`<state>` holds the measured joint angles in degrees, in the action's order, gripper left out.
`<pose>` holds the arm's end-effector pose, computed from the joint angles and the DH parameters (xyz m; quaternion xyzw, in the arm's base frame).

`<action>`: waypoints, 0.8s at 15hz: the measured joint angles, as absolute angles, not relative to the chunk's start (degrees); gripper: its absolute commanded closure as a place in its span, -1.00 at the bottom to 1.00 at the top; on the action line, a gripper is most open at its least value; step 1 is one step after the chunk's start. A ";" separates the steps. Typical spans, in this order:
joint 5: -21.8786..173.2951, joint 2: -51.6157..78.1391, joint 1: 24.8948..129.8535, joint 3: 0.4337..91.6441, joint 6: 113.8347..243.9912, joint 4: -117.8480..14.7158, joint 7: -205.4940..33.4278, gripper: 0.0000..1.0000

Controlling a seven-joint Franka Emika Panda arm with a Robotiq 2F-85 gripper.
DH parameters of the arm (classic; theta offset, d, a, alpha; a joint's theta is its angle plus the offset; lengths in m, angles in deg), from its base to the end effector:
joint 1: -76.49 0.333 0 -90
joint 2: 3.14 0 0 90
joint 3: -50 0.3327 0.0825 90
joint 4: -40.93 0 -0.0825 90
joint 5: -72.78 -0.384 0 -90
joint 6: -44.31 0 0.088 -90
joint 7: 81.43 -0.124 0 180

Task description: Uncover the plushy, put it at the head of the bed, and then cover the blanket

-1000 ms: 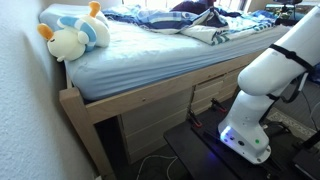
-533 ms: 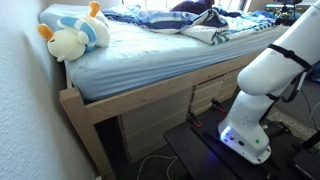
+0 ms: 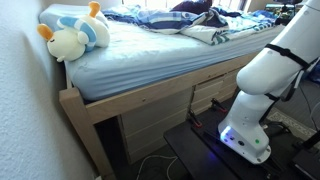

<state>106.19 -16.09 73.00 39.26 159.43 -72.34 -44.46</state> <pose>0.4905 -0.1759 0.5989 0.9193 0.2743 0.0023 0.2821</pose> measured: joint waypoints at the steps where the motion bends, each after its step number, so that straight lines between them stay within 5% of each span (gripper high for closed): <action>1: 106.24 -15.37 72.47 39.04 161.07 -72.32 -44.39 -1.00; 12: 110.27 -9.62 69.67 38.32 172.22 -70.78 -42.03 -1.00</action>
<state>110.27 -9.62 69.67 38.32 172.22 -70.78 -42.03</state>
